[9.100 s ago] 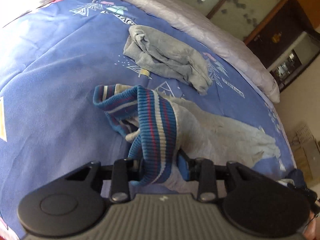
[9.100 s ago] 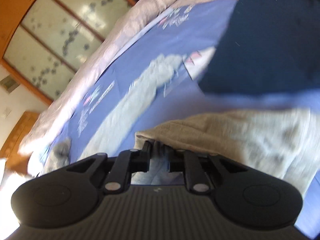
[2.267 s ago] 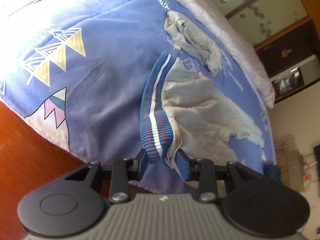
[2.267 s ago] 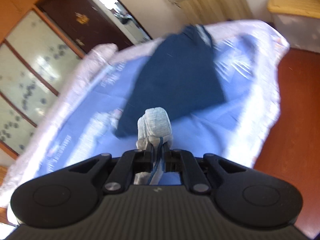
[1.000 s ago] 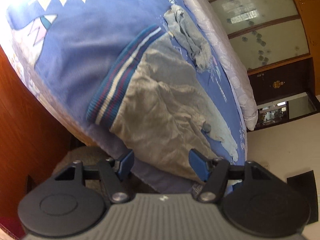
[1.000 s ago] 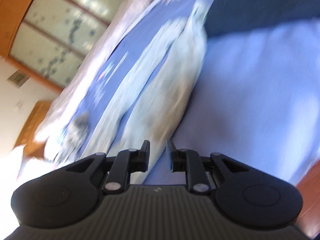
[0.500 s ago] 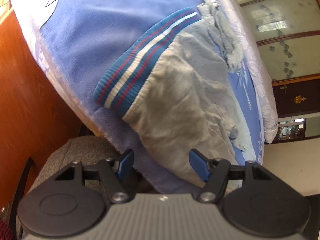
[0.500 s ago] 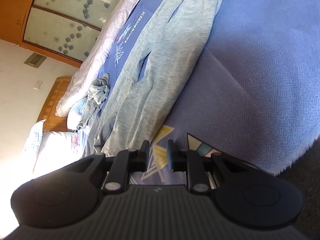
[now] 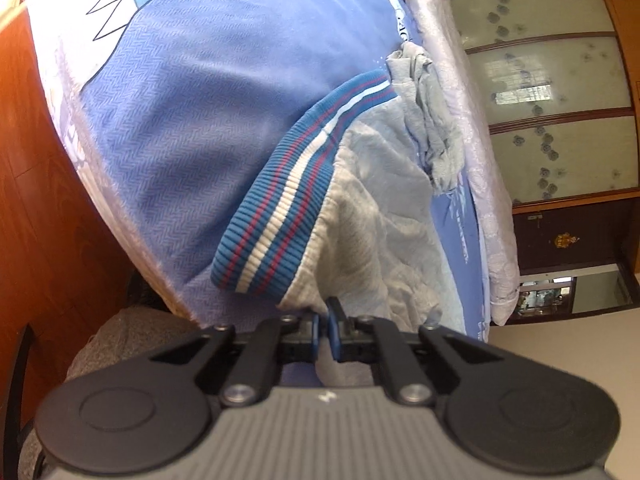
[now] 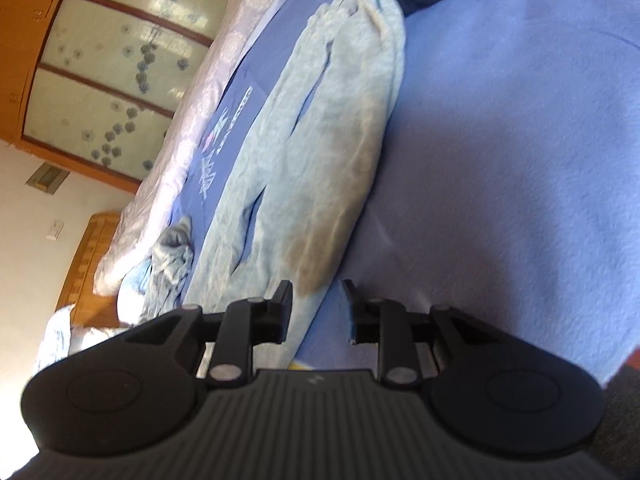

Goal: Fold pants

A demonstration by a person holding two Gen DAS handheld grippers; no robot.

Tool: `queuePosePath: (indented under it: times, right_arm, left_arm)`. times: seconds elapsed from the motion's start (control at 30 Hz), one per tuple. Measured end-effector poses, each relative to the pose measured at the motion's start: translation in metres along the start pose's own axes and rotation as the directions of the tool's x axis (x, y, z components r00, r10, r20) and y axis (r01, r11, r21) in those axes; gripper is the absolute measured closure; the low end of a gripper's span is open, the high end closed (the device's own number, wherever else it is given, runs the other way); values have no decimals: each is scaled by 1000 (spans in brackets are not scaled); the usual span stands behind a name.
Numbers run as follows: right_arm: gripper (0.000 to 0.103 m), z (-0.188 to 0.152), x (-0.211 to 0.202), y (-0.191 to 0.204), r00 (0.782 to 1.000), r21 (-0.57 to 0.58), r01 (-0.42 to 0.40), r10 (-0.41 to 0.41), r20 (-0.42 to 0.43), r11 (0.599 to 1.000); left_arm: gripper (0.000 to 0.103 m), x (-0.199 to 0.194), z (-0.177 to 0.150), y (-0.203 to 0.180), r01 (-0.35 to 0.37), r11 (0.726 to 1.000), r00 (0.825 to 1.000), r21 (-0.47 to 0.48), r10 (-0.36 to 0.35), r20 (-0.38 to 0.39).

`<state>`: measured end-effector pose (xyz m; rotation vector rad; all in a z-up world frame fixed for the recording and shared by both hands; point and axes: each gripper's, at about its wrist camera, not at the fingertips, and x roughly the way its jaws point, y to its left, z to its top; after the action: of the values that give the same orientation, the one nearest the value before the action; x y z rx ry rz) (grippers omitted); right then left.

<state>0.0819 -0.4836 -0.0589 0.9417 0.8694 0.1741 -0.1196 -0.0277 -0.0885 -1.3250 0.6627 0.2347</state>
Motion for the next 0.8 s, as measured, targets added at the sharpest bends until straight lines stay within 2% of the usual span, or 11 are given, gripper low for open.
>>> queuePosePath:
  times: [0.2, 0.3, 0.33, 0.37, 0.47, 0.5, 0.6, 0.7, 0.8]
  right_arm:
    - [75, 2, 6, -7, 999, 38, 40, -40, 1, 998]
    - [75, 3, 13, -3, 999, 28, 42, -42, 3, 999]
    - [75, 5, 16, -3, 999, 31, 39, -39, 3, 999]
    - [75, 5, 18, -2, 999, 32, 35, -35, 3, 999]
    - [76, 6, 23, -2, 1000, 34, 22, -22, 4, 999]
    - [79, 7, 24, -2, 1000, 41, 18, -19, 6, 999]
    - [93, 4, 24, -8, 1000, 55, 18, -18, 0, 998]
    - [94, 2, 11, -6, 1000, 50, -9, 8, 20, 999]
    - [94, 3, -5, 7, 997, -11, -49, 50, 50, 999]
  left_arm:
    - [98, 3, 0, -1, 6, 1000, 1000, -4, -6, -4]
    - [92, 7, -2, -2, -29, 1000, 1000, 6, 29, -4]
    - [84, 9, -2, -2, -35, 999, 999, 10, 35, -11]
    - [81, 10, -2, -3, -32, 999, 999, 13, 32, -15]
    - [79, 16, -3, -8, -22, 999, 1000, 38, 22, -19]
    - [80, 19, -4, -10, -19, 999, 999, 47, 21, -25]
    - [99, 26, -7, -13, -16, 997, 998, 76, 20, -53]
    - [99, 18, -6, -12, 2, 999, 999, 53, 1, -52]
    - [99, 1, -4, -9, 82, 997, 996, -10, -82, -30]
